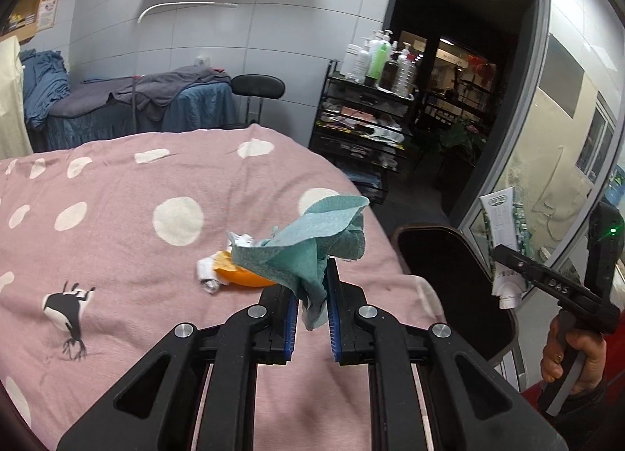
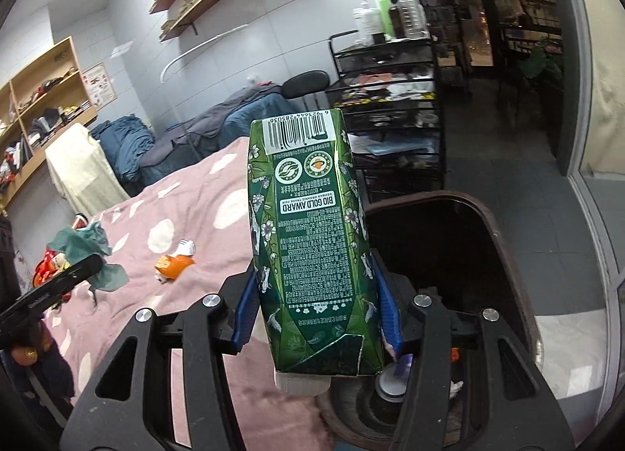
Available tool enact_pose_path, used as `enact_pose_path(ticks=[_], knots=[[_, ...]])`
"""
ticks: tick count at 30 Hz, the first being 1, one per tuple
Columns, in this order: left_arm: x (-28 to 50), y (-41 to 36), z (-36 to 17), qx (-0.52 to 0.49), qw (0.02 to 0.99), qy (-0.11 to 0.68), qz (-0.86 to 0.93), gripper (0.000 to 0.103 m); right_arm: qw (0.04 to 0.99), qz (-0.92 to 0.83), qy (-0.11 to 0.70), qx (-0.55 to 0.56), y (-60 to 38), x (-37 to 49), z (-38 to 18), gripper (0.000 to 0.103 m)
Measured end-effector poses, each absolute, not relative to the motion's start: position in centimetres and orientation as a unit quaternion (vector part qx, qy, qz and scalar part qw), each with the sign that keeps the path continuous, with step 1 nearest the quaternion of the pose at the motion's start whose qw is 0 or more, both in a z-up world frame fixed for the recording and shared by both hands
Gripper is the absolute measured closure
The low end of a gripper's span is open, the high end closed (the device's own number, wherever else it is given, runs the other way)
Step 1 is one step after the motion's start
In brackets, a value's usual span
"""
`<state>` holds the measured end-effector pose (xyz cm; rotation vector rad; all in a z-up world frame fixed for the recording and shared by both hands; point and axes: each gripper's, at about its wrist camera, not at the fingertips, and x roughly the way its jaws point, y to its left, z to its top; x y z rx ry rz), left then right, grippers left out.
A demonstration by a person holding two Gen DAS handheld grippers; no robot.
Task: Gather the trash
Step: 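Carry the green juice carton with the right tool into the bin and release, then lower the green cloth into the bin and open the left tool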
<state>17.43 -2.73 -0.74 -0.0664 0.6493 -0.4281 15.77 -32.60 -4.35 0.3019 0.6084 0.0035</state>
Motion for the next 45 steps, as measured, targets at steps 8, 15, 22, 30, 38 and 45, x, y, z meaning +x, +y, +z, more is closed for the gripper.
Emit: enact_pose_path(ticks=[8,15,22,30,38,45], knots=[[16.4,-5.7,-1.0,-0.023,0.918,0.315,-0.241,0.089,0.931,-0.045,0.333,0.143,-35.3,16.2,-7.2,0.051],[16.1,-7.3,-1.4,-0.021,0.911,0.319,-0.26,0.089,0.908,-0.064,0.387,0.147,-36.5,18.4,-10.9,0.051],[16.2,-8.2,-1.7,-0.017,0.906,0.322,-0.273,0.089,0.889,-0.076,0.414,0.179,-37.0,19.3,-13.1,0.043],[16.7,-9.8,-2.1,-0.016,0.897,0.327,-0.296,0.089,0.897,-0.085,0.39,0.192,-37.3,18.1,-12.9,0.033],[16.8,-13.7,-1.5,0.012,0.885,0.322,-0.336,0.089,0.916,-0.114,0.336,0.188,-37.8,15.5,-10.0,0.032],[17.3,-17.7,-2.0,0.033,0.865,0.336,-0.37,0.089,0.929,-0.157,0.274,0.192,-39.6,12.5,-6.6,0.027]])
